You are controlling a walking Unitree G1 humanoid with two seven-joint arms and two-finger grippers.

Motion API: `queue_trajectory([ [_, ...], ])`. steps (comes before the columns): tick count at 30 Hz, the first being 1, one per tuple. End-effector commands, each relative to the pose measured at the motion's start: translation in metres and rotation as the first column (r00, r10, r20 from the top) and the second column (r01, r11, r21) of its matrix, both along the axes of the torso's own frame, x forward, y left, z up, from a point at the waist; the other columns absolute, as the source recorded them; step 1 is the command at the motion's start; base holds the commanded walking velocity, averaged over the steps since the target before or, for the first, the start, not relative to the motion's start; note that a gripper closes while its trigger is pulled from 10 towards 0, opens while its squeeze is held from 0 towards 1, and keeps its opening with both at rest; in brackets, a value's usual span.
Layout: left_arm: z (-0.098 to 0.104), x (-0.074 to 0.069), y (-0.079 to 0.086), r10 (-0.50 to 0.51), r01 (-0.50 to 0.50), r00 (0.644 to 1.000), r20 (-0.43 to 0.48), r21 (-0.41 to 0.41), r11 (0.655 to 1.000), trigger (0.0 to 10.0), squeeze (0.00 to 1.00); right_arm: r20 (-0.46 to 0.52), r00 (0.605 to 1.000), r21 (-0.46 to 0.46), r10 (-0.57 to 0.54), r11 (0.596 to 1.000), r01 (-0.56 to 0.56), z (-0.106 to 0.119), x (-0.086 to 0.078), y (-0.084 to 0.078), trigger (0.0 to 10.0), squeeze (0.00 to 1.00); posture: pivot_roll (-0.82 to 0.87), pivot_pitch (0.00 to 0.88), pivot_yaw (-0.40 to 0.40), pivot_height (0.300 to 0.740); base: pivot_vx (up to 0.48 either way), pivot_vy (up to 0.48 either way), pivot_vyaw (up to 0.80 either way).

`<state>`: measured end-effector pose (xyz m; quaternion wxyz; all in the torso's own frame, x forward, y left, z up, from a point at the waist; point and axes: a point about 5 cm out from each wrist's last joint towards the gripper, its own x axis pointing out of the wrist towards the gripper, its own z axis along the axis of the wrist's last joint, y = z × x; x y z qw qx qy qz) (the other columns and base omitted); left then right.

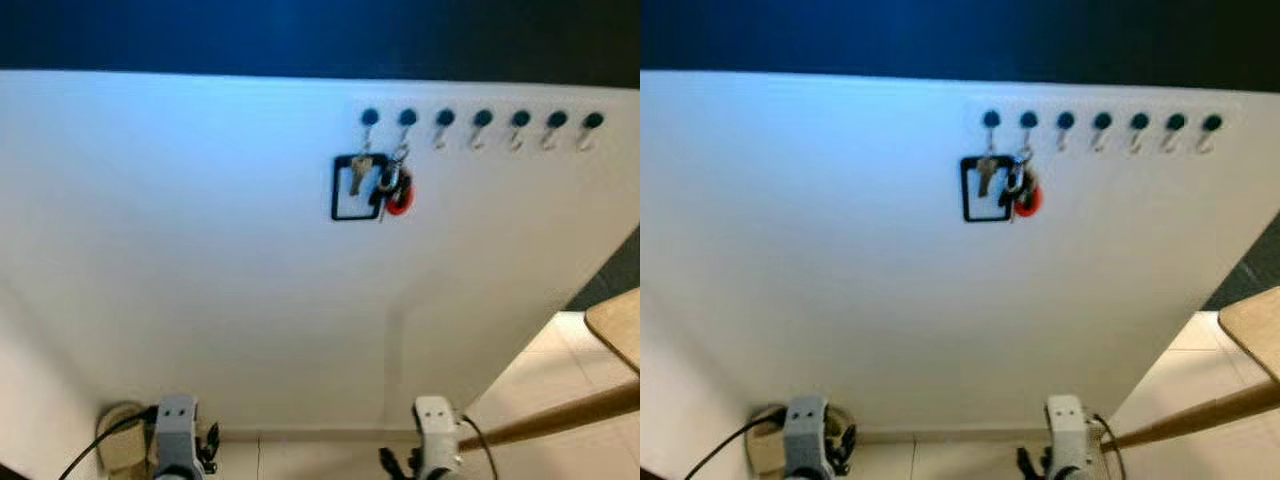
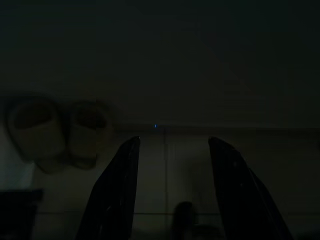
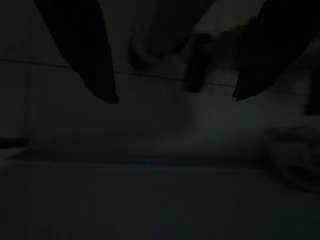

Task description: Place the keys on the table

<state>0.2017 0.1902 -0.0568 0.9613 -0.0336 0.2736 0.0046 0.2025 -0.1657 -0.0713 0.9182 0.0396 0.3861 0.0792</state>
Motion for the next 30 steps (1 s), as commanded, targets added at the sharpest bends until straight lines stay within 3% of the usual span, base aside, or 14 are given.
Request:
queue_trajectory([
  [1, -0.0026, -0.0053, 0.0012, -0.006, 0.006, 1.0, -0.011, 0.006, 1.0, 10.0, 0.0, -0.006, 1.0, -0.016, -0.012, 1.0, 0.012, -0.0005, -0.0015, -0.0063, 10.0, 0.0, 0.06, 0.042, -0.015, 0.74, 0.0, 0.0, 0.0],
  [7, -0.001, -0.0036, -0.0005, -0.039, 0.039, 0.999, 0.0, 0.017, 0.999, 10.0, 0.0, -0.002, 1.0, -0.012, -0.015, 1.0, 0.015, 0.0, -0.0004, -0.0056, 10.0, 0.0, 0.06, 0.047, -0.013, 0.74, 0.0, 0.0, 0.0],
  [30, -0.0009, -0.0036, -0.0026, -0.049, 0.049, 0.999, 0.004, 0.021, 0.999, 10.0, 0.0, 0.001, 1.0, -0.007, -0.024, 1.0, 0.024, -0.0003, -0.0014, -0.0053, 10.0, 0.0, 0.06, 0.053, -0.014, 0.74, 0.0, -0.48, 0.0],
])
